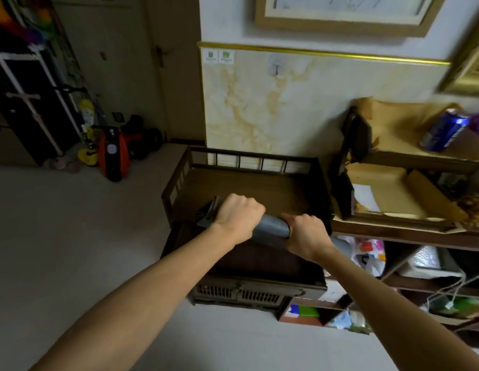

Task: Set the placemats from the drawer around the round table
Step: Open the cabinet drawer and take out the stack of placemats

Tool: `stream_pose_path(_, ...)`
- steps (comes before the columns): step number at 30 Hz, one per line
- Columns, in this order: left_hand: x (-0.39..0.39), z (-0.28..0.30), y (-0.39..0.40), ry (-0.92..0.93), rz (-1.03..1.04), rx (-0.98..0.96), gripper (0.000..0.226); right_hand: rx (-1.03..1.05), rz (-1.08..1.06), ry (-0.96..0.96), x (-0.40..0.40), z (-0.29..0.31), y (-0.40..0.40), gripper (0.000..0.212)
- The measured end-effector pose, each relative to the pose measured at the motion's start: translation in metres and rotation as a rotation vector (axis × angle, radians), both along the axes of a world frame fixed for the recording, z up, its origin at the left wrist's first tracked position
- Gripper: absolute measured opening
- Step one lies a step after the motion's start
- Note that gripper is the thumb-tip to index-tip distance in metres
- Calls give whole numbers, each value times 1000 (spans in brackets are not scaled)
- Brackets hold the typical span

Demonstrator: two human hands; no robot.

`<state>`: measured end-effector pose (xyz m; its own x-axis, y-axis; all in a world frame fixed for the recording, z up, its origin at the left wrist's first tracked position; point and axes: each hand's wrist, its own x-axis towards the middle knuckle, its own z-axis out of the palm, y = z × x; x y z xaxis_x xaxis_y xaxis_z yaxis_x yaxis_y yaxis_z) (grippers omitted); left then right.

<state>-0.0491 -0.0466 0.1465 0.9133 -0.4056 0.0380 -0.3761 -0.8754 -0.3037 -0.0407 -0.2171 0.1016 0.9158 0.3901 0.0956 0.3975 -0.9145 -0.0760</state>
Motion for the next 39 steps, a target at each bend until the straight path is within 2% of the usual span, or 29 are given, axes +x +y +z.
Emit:
stream_pose_path(7, -40, 50, -53, -126, -319, -23, 25, 27, -308, -123, -78, 41, -54, 36)
stream_pose_path(10, -66, 54, -84, -106, -495, -39, 23, 11, -509, -74, -132, 45, -74, 39)
stream_pose_path(14, -114, 53, -142, -31, -766, -64, 28, -2, -775, -38, -224, 48, -111, 32)
stream_pose_path(23, -304, 37, -321, 44, -1314, -51, 25, 0, -1320, -29, -477, 37, -209, 18)
stream_pose_path(28, -436, 21, -423, 51, -1580, -56, 24, -23, -1561, -74, -621, 22, -262, 20)
stream_pose_path(34, -574, 11, -550, 134, -1780, -144, 18, -49, -1754, -74, -757, 27, -349, 26)
stream_pose_path(39, -641, 10, -641, 174, -1842, -123, 17, -97, -1837, -35, -825, 27, -428, 17)
